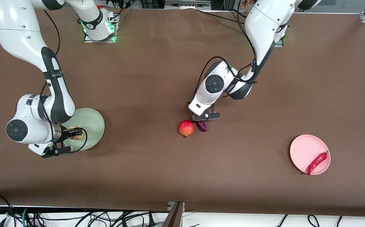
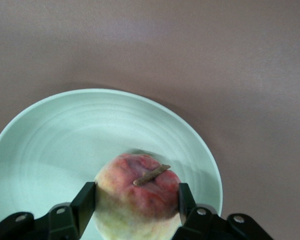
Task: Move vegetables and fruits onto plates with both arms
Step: 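Lift the eggplant with the left gripper while the right gripper releases the peach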
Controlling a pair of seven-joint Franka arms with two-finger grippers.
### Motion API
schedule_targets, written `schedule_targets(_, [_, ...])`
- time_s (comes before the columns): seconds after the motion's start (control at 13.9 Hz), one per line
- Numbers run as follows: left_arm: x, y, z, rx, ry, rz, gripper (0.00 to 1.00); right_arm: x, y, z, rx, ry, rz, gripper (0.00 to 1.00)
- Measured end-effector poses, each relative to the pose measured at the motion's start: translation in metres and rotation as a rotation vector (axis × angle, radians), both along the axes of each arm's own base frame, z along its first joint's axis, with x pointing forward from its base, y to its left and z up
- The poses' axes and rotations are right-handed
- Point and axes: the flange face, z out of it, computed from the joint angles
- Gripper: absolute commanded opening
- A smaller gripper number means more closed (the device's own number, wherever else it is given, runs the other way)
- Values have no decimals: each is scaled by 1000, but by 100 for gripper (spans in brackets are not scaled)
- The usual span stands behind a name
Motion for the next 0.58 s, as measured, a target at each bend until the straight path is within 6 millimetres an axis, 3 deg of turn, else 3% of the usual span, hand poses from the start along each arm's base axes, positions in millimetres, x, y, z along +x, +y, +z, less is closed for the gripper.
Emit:
schedule_targets(0.14, [17, 28, 25, 49, 40, 15, 8, 1, 0, 1, 0, -5, 0, 100])
schedule_targets(0.29, [39, 64, 66, 77, 34, 34, 12, 5, 3, 10, 6, -26, 1, 100])
schedule_targets(0.43, [62, 116, 96, 106, 17, 44, 9, 10, 21, 34, 46, -64, 7, 100])
schedule_targets(0.58, [91, 181, 111, 107, 3, 48, 4, 10, 55, 56, 94, -88, 14, 100])
